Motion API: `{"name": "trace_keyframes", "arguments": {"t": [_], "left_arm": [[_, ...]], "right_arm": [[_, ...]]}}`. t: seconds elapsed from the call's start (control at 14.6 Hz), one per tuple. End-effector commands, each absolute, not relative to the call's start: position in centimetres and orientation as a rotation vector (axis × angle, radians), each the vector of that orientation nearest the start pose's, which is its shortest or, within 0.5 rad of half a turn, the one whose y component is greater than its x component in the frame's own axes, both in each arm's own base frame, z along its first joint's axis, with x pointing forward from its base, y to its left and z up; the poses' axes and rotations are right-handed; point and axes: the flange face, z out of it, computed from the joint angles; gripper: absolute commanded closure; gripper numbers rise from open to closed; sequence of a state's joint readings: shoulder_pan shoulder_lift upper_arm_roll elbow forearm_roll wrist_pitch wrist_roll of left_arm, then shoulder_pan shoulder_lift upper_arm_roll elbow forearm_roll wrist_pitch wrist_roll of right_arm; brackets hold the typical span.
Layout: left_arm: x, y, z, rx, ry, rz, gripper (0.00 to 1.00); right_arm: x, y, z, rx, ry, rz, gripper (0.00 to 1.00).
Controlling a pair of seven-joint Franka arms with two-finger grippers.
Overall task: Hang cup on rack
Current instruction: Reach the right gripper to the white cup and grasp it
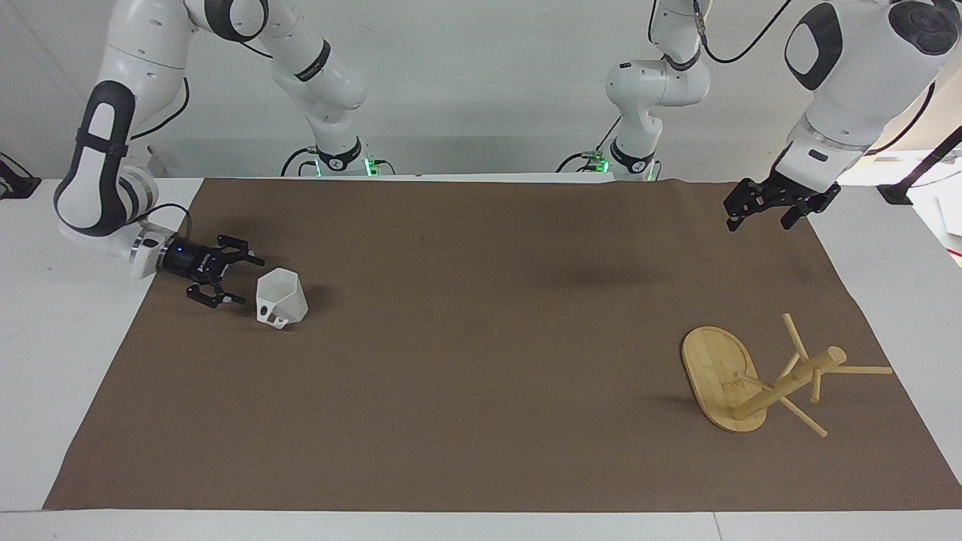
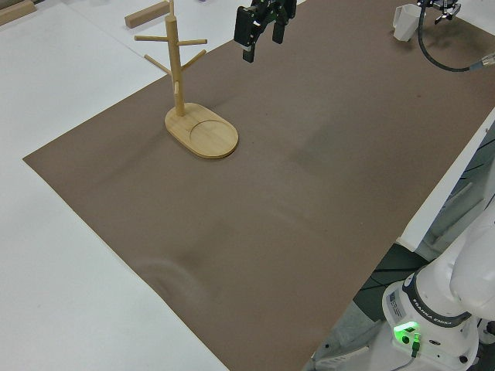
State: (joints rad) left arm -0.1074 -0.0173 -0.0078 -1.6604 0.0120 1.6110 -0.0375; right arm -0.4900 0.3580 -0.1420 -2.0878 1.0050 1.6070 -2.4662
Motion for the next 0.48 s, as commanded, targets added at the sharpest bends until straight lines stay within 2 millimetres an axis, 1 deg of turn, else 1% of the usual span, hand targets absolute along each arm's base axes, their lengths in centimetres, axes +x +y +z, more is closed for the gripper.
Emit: {"name": "trace_keyframes", "arguments": {"t": [0.0,0.07,0.2,0.41], "left_arm": [[54.1,-6.0,59.5,-3.121,0.122,0.029,0.00],[54.1,-6.0,59.5,-3.121,0.122,0.029,0.00],[54.1,-6.0,59.5,-3.121,0.122,0.029,0.00],[54.1,-6.0,59.5,-3.121,0.122,0.029,0.00]], "right_arm": [[46.7,-23.2,23.6,-1.688,-1.278,-1.100,0.01],[47.0,-22.8,23.2,-1.683,-1.264,-1.112,0.01],[47.6,-21.6,23.2,-1.665,-1.280,-1.101,0.01],[47.7,-21.2,23.2,-1.659,-1.284,-1.097,0.01]]}}
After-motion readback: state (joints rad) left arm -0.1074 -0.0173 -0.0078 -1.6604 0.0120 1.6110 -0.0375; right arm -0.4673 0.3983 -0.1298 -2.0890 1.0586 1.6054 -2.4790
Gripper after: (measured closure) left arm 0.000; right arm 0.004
